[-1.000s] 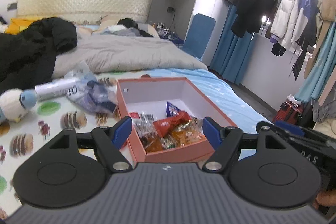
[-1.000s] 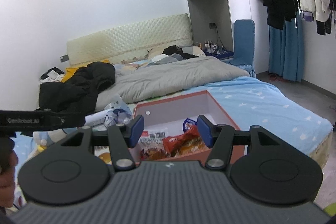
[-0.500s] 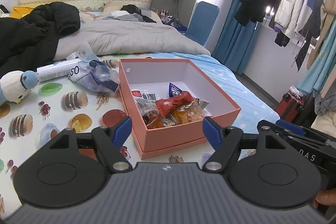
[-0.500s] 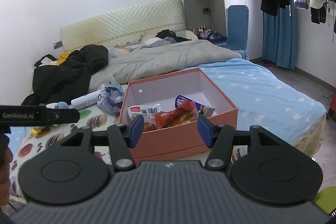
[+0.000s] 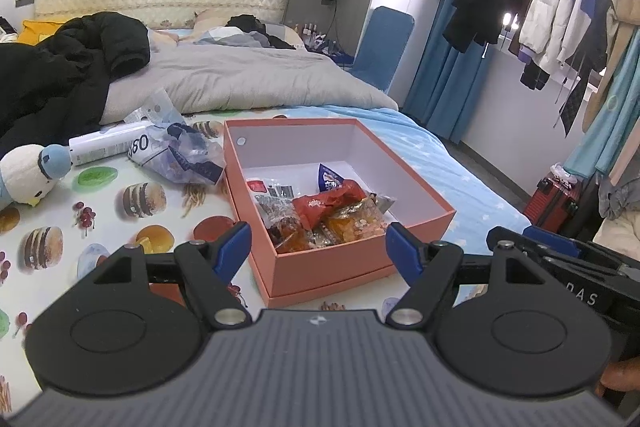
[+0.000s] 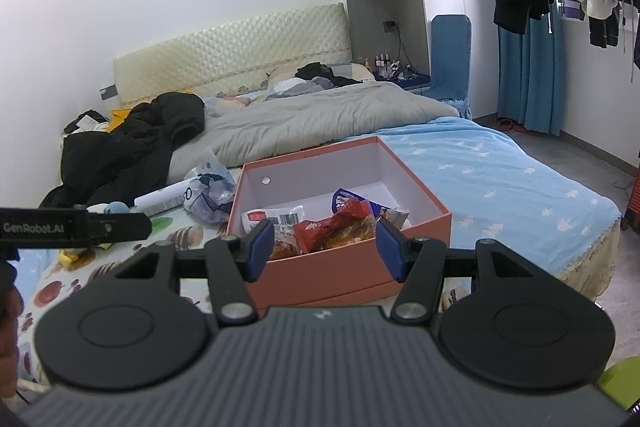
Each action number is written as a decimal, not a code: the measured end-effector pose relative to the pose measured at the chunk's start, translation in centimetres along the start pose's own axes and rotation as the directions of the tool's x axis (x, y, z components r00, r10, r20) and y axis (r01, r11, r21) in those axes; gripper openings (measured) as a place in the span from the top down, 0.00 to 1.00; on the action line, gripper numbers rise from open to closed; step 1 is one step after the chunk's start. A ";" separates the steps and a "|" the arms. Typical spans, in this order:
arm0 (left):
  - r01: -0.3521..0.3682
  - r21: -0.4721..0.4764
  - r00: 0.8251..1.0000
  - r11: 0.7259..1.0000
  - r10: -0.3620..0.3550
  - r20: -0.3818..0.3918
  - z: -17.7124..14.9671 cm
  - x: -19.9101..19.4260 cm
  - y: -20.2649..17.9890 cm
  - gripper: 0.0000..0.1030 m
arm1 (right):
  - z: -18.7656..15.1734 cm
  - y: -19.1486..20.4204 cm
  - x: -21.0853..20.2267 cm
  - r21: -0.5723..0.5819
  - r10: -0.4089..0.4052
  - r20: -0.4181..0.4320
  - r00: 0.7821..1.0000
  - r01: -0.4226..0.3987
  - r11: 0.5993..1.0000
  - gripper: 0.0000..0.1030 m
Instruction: Organize snacks
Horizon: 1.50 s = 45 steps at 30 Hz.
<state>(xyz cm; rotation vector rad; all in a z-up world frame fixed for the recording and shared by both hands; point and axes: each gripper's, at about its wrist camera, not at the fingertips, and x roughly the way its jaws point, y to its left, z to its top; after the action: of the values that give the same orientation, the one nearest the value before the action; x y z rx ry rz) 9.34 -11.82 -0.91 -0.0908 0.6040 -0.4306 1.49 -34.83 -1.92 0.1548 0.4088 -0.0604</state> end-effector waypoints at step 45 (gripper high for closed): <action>-0.063 0.015 0.998 0.998 0.063 -0.024 0.1 0.3 -0.5 0.00 | -0.2 -0.4 0.8 0.020 -0.033 -0.001 0.999 0.033 0.999 0.00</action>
<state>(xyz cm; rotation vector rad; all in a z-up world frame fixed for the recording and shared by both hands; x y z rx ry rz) 9.43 -12.44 -0.92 -0.0524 0.6260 -0.3756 2.10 -35.21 -2.52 0.1681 0.4114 -0.0966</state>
